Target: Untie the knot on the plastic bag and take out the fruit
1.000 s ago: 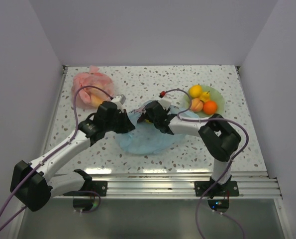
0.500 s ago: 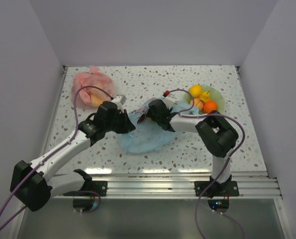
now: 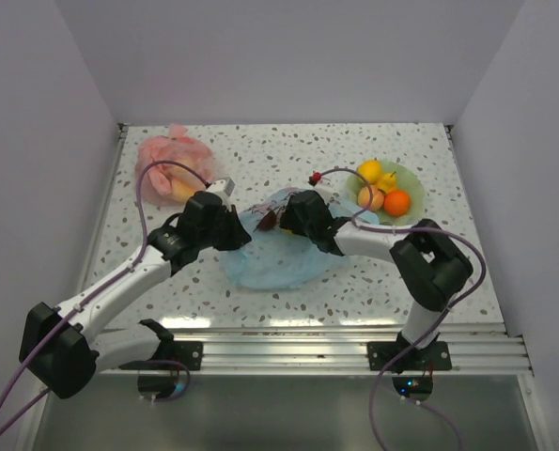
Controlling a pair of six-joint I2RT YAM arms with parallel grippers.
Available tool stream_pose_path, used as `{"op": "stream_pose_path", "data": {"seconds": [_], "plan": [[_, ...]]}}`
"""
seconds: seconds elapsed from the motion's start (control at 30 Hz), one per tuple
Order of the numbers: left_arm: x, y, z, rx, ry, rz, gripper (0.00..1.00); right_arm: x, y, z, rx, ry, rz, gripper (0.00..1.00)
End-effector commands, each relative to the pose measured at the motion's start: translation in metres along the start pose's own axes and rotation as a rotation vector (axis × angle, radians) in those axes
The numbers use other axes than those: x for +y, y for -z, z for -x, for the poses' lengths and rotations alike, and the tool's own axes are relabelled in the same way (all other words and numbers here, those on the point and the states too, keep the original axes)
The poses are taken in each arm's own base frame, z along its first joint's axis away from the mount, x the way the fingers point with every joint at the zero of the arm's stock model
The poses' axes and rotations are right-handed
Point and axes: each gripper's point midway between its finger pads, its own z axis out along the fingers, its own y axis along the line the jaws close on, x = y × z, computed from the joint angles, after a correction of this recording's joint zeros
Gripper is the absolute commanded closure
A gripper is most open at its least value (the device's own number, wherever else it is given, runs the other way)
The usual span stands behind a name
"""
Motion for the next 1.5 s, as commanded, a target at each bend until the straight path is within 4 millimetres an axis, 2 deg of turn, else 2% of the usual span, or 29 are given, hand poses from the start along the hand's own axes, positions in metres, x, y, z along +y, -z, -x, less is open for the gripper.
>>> {"op": "stream_pose_path", "data": {"seconds": [0.0, 0.17, 0.2, 0.27, 0.4, 0.43, 0.5, 0.53, 0.63, 0.83, 1.0, 1.07, 1.17, 1.2, 1.27, 1.3, 1.37, 1.4, 1.47], "plan": [[0.003, -0.001, 0.016, -0.061, -0.011, 0.045, 1.00, 0.026, 0.033, 0.016, 0.017, 0.046, 0.150, 0.86], [0.003, -0.008, 0.021, -0.072, -0.012, 0.049, 1.00, 0.047, 0.064, 0.004, 0.110, 0.160, 0.327, 0.89], [0.006, -0.009, 0.025, -0.093, -0.010, 0.071, 1.00, 0.056, 0.075, 0.003, 0.126, 0.182, 0.386, 0.89], [0.007, -0.012, 0.029, -0.106, -0.012, 0.081, 1.00, 0.059, 0.087, -0.004, 0.158, 0.243, 0.438, 0.89], [0.019, -0.020, 0.039, -0.118, -0.011, 0.136, 1.00, 0.072, 0.124, -0.005, 0.211, 0.339, 0.585, 0.89], [0.023, -0.021, 0.041, -0.120, -0.006, 0.147, 1.00, 0.077, 0.136, -0.012, 0.256, 0.364, 0.643, 0.90], [0.030, -0.024, 0.049, -0.126, 0.016, 0.153, 1.00, 0.076, 0.148, -0.018, 0.297, 0.423, 0.687, 0.89], [0.031, -0.024, 0.053, -0.132, 0.022, 0.150, 1.00, 0.076, 0.160, -0.022, 0.341, 0.439, 0.719, 0.90], [0.034, -0.023, 0.070, -0.158, 0.029, 0.148, 1.00, 0.072, 0.175, -0.025, 0.387, 0.485, 0.742, 0.90], [0.026, -0.007, 0.095, -0.218, 0.029, 0.112, 1.00, 0.044, 0.161, -0.037, 0.414, 0.537, 0.630, 0.92], [0.017, 0.011, 0.102, -0.235, 0.022, 0.084, 1.00, 0.041, 0.153, -0.047, 0.457, 0.554, 0.628, 0.92], [0.022, 0.012, 0.100, -0.228, 0.011, 0.107, 1.00, 0.052, 0.161, -0.041, 0.443, 0.551, 0.675, 0.94], [0.038, 0.008, 0.092, -0.199, 0.007, 0.169, 1.00, 0.070, 0.179, -0.018, 0.381, 0.564, 0.735, 0.94], [0.044, 0.005, 0.087, -0.185, 0.006, 0.187, 1.00, 0.082, 0.190, -0.001, 0.333, 0.571, 0.762, 0.94], [0.050, 0.002, 0.082, -0.176, 0.005, 0.204, 1.00, 0.085, 0.200, 0.010, 0.314, 0.597, 0.764, 0.94], [0.057, -0.001, 0.075, -0.162, 0.007, 0.222, 1.00, 0.095, 0.209, 0.027, 0.273, 0.607, 0.776, 0.94], [0.063, -0.004, 0.069, -0.150, 0.009, 0.232, 1.00, 0.095, 0.218, 0.040, 0.257, 0.638, 0.763, 0.94], [0.066, -0.006, 0.064, -0.138, 0.011, 0.239, 1.00, 0.104, 0.228, 0.056, 0.218, 0.647, 0.771, 0.94], [0.069, -0.006, 0.061, -0.132, 0.011, 0.245, 1.00, 0.098, 0.233, 0.072, 0.190, 0.667, 0.727, 0.94]]}}
